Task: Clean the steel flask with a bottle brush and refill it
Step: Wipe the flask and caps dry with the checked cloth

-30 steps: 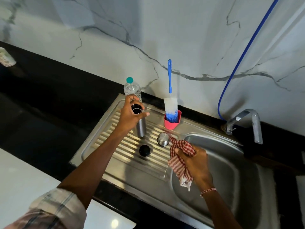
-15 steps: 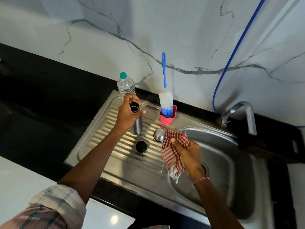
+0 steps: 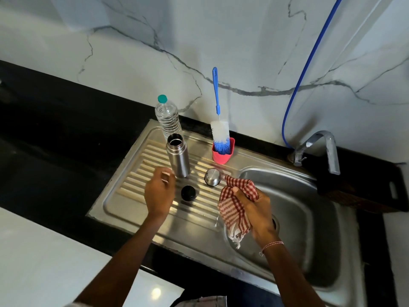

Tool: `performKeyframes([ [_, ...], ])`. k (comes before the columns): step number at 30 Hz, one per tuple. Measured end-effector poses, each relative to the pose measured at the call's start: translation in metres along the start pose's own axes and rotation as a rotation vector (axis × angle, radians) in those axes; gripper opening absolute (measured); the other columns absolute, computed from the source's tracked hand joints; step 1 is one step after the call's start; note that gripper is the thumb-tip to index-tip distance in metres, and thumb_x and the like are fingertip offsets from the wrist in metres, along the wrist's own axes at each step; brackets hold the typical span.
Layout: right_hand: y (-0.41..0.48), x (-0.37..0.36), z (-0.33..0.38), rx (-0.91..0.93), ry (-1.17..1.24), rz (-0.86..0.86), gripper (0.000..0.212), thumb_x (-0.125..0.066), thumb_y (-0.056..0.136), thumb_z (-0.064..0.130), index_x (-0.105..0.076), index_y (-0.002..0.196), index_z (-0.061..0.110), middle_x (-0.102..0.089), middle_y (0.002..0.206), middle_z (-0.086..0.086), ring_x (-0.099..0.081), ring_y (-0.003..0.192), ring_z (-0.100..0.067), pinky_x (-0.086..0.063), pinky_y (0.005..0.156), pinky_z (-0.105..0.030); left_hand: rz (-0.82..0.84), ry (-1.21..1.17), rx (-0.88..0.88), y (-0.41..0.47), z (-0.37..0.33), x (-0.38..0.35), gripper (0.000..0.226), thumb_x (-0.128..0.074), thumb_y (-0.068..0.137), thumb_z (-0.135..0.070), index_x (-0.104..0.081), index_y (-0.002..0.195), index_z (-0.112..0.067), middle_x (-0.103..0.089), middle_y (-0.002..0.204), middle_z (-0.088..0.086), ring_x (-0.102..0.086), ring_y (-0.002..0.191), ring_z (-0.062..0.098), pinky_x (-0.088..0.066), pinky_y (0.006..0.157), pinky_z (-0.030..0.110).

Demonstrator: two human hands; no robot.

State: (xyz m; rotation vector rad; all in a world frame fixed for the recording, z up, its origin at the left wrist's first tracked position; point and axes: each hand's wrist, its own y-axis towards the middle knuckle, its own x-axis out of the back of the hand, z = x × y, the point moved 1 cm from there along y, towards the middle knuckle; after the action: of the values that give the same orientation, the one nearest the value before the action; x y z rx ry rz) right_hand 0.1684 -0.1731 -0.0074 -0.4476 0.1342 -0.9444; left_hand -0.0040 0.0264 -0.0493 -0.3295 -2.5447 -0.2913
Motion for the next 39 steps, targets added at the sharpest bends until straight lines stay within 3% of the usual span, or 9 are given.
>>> performKeyframes([
  [3,-0.006,0.01,-0.009,-0.002,-0.027,-0.004,0.022,-0.081,0.085,0.03,-0.075,0.105,0.022,-0.08,0.095,0.003,-0.077,0.087,-0.016,-0.063,0.083,-0.039,0.385,0.245,0.13,-0.023,0.048,-0.027,0.05,-0.078,0.086,-0.045,-0.056,0.124,-0.02,-0.064,0.115,0.005,-0.065,0.105,0.026,-0.055,0.076,0.039],
  [7,-0.015,0.023,-0.02,0.006,-0.063,-0.025,0.018,-0.081,0.084,0.031,-0.076,0.1,0.024,-0.08,0.092,0.004,-0.077,0.086,-0.017,-0.063,0.078,-0.035,0.455,0.315,0.121,-0.028,0.052,-0.052,0.077,-0.089,0.072,-0.046,-0.05,0.134,-0.021,-0.054,0.128,0.01,-0.055,0.117,0.029,-0.055,0.09,0.047],
  [12,-0.027,0.048,-0.03,-0.021,-0.073,-0.05,0.03,-0.083,0.078,0.036,-0.075,0.101,0.018,-0.08,0.093,-0.001,-0.077,0.087,-0.022,-0.062,0.084,-0.05,0.438,0.331,0.072,-0.019,0.043,-0.067,0.056,-0.084,0.08,-0.041,-0.061,0.125,-0.019,-0.061,0.121,0.009,-0.063,0.108,0.031,-0.056,0.085,0.042],
  [16,-0.038,0.069,-0.021,0.037,-0.042,-0.078,0.028,-0.081,0.078,0.034,-0.075,0.099,0.016,-0.08,0.094,-0.006,-0.077,0.088,-0.026,-0.061,0.084,-0.054,0.453,-0.013,0.005,-0.031,0.003,-0.075,0.045,-0.091,0.073,-0.026,-0.071,0.112,-0.019,-0.068,0.106,0.002,-0.067,0.101,0.022,-0.055,0.088,0.034],
  [20,-0.046,0.088,-0.005,0.136,-0.051,-0.09,0.027,-0.079,0.083,0.033,-0.076,0.101,0.014,-0.08,0.095,-0.005,-0.077,0.089,-0.025,-0.061,0.084,-0.054,0.618,-0.291,0.013,-0.068,-0.06,-0.087,0.053,-0.095,0.07,-0.026,-0.063,0.109,-0.043,-0.071,0.109,-0.006,-0.069,0.107,0.01,-0.056,0.094,0.029],
  [26,-0.061,0.117,0.015,0.374,-0.184,-0.146,0.022,-0.072,0.089,0.049,-0.075,0.107,0.038,-0.079,0.096,0.009,-0.077,0.088,-0.012,-0.063,0.08,-0.045,0.683,-0.732,0.206,-0.126,-0.126,-0.096,0.042,-0.076,0.082,-0.027,-0.059,0.119,-0.018,-0.074,0.116,0.003,-0.071,0.109,0.02,-0.058,0.081,0.025],
  [29,-0.07,0.128,0.016,0.448,-0.246,-0.142,0.017,-0.065,0.091,0.057,-0.071,0.106,0.051,-0.078,0.098,0.016,-0.075,0.089,-0.006,-0.063,0.078,-0.039,0.69,-0.798,0.246,-0.14,-0.139,-0.096,0.034,-0.069,0.094,-0.03,-0.065,0.124,-0.015,-0.074,0.121,0.004,-0.068,0.116,0.023,-0.058,0.089,0.036],
  [33,-0.078,0.134,0.006,0.475,-0.174,-0.088,0.05,-0.056,0.093,0.067,-0.072,0.119,0.027,-0.079,0.104,0.004,-0.076,0.095,-0.015,-0.063,0.08,-0.048,0.711,-0.826,0.245,-0.146,-0.159,-0.094,0.034,-0.071,0.092,-0.026,-0.07,0.124,-0.015,-0.074,0.125,0.006,-0.066,0.123,0.024,-0.05,0.105,0.04],
  [39,-0.088,0.142,0.0,0.499,-0.168,0.002,0.077,-0.046,0.092,0.074,-0.067,0.128,0.009,-0.076,0.108,0.019,-0.073,0.1,-0.005,-0.058,0.084,-0.022,0.734,-0.824,0.274,-0.148,-0.175,-0.095,0.039,-0.068,0.091,-0.026,-0.069,0.128,-0.012,-0.074,0.125,0.007,-0.065,0.125,0.024,-0.045,0.11,0.04],
])
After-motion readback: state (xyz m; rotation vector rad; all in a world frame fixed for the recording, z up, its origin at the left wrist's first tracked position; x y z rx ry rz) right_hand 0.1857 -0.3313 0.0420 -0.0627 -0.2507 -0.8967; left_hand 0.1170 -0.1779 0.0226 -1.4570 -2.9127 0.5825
